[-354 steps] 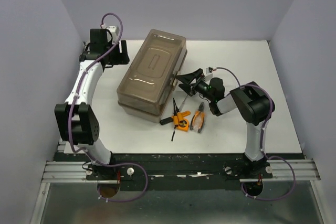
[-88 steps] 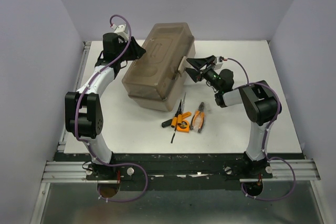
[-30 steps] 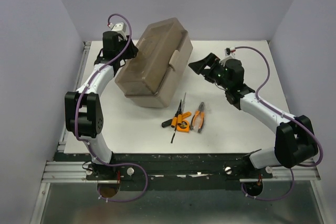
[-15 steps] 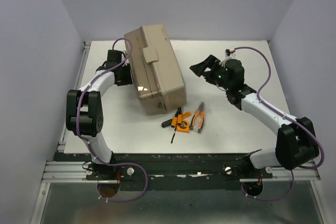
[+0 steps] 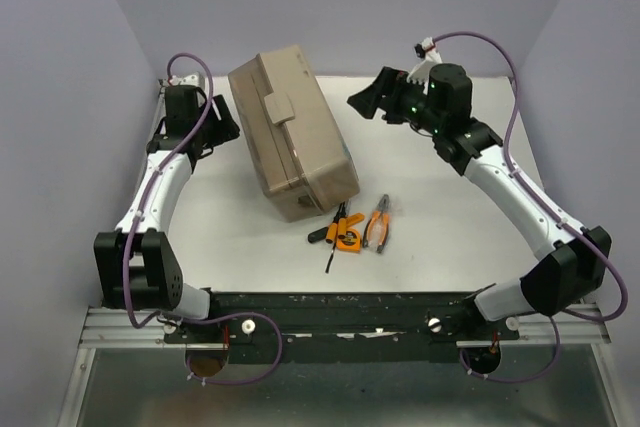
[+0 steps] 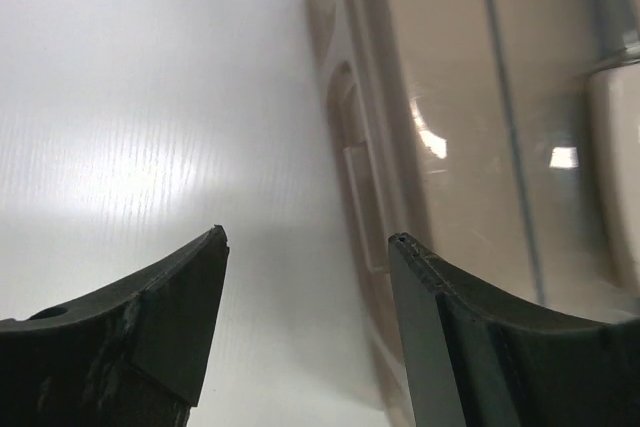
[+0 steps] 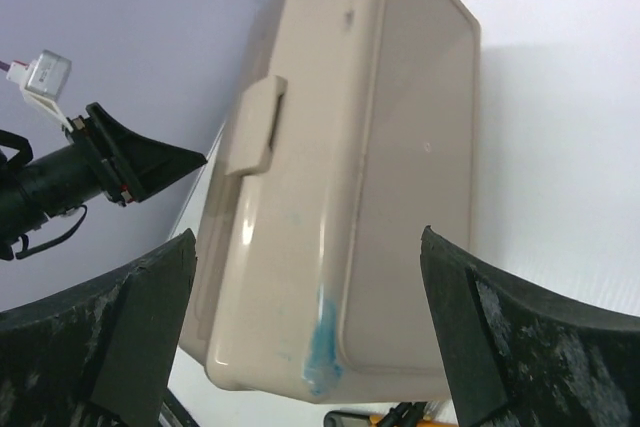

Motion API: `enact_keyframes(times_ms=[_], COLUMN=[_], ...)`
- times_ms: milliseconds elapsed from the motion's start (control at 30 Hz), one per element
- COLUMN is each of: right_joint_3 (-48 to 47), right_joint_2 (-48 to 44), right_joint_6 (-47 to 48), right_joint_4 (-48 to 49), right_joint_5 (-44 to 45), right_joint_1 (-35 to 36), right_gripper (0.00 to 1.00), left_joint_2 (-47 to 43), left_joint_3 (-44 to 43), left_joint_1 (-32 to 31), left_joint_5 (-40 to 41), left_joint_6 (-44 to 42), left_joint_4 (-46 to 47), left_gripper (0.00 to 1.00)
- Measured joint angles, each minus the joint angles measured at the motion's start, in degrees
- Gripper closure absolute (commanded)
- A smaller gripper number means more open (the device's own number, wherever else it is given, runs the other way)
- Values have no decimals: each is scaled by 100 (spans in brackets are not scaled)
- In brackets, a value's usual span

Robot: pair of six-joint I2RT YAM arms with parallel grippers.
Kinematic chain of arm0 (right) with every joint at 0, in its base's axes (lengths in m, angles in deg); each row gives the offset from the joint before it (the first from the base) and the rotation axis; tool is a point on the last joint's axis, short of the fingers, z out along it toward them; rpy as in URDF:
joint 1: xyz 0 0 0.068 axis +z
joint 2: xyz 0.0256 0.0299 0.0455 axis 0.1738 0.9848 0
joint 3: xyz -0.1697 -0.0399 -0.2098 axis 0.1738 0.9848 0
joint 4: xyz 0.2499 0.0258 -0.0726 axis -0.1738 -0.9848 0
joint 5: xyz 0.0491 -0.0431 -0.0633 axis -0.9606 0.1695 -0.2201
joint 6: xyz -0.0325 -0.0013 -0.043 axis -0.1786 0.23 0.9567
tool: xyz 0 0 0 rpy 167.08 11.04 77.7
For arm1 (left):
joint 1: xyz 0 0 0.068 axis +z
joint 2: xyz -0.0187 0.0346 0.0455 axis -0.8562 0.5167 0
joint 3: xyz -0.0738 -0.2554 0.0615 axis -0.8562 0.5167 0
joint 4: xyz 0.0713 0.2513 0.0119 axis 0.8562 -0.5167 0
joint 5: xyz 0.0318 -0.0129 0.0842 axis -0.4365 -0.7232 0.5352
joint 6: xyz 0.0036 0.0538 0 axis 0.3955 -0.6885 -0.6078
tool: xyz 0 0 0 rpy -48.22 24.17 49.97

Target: Pack the tool kit

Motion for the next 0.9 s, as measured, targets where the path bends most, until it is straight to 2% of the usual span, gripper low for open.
enact_keyframes(times_ms=[233,467,667,900], right_joint_3=[-2157,-3899,-4802,-5495], right_joint_2=[1069,2457,3357,3877], right_joint_6=[555,614,549,555], right_joint_4=[-1331,-2155,-2581,-3073], right_joint_5=[-400,-962,-1123,-1060], right_joint_1=[343,605,745,890], right_gripper=[0,1,6,9], left_joint_2=[-732,13,518,890], left_joint_3=[79,-345,-361,-444], left_joint_1=[83,138,229,282], left_joint_5=[-501,-1825,-2227,-3001], left_joint_6=[531,876,898,940], left_joint_4=[354,490,490,1027], left_gripper=[19,21,34,45])
